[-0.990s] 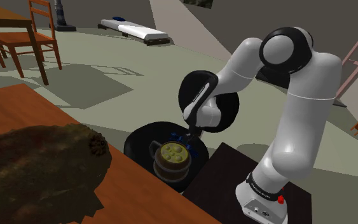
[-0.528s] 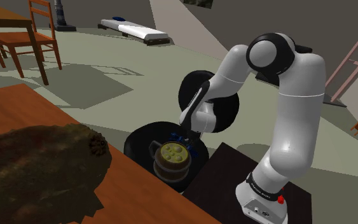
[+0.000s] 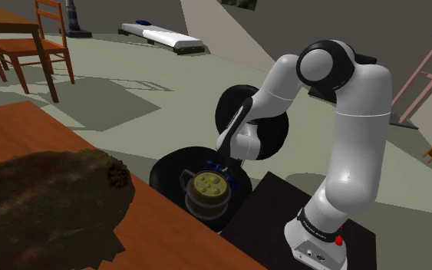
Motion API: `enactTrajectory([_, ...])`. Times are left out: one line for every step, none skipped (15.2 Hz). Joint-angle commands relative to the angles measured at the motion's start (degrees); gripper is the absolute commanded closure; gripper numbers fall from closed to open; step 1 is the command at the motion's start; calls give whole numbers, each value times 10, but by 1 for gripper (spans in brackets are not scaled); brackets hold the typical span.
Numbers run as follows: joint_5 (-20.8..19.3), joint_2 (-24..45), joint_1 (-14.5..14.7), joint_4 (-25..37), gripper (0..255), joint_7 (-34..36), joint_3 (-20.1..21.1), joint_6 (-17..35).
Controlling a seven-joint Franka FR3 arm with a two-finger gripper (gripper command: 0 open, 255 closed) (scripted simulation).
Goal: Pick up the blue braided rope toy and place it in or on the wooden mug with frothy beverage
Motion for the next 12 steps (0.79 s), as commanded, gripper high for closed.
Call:
enactTrajectory([0,0,0,0,255,0,0,0])
enactTrajectory([0,0,0,0,255,0,0,0])
enactTrajectory([0,0,0,0,255,0,0,0])
enactTrajectory([0,0,0,0,255,0,0,0])
enactTrajectory([0,0,0,0,255,0,0,0])
enactTrajectory([0,0,0,0,255,0,0,0])
enactTrajectory([0,0,0,0,255,0,0,0])
enactTrajectory([0,0,0,0,255,0,0,0])
enactTrajectory([-8,-10,8,-4,255,8,-9,-7])
enactTrajectory([-17,-21,16,-9,255,17,-19,-14])
enactTrajectory([-26,-32,24,-13,255,26,-28,-21])
enactTrajectory([-36,-42,32,-18,255,35,-38,-28])
